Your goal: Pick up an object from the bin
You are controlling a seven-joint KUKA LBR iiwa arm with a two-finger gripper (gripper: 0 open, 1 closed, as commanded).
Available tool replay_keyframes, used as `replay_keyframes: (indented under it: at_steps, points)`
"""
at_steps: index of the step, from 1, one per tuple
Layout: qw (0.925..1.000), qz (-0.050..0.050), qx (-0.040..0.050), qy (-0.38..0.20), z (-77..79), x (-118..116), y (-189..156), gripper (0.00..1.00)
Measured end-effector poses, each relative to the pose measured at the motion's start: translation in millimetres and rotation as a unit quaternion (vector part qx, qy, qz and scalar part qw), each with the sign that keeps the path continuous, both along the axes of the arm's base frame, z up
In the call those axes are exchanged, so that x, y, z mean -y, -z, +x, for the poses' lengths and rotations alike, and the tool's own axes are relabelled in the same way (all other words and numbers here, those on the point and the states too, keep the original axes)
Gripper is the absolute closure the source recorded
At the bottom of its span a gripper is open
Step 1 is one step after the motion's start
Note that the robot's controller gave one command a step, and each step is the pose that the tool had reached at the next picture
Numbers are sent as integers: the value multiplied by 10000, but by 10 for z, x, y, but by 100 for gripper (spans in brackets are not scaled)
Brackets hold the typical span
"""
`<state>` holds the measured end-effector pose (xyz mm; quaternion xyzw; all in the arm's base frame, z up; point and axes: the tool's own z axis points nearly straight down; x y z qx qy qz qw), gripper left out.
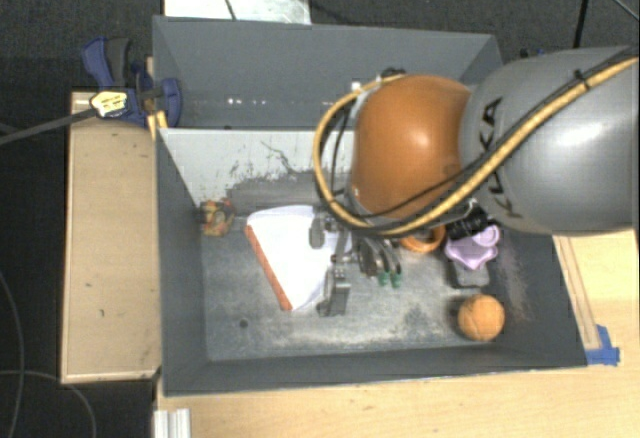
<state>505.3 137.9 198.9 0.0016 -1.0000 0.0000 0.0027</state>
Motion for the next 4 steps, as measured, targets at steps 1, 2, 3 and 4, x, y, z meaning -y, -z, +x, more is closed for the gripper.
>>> replay_keyframes:
  at_steps: [1,2,3,4]
  points:
    - [10000,7,35,19,13,7,-43,0]
    - [9997,18,86,-214,-50,90,216,0]
    - [10000,8,56,-52,-203,177,789,0]
    - [9994,4,22,339,41,264,1127,0]
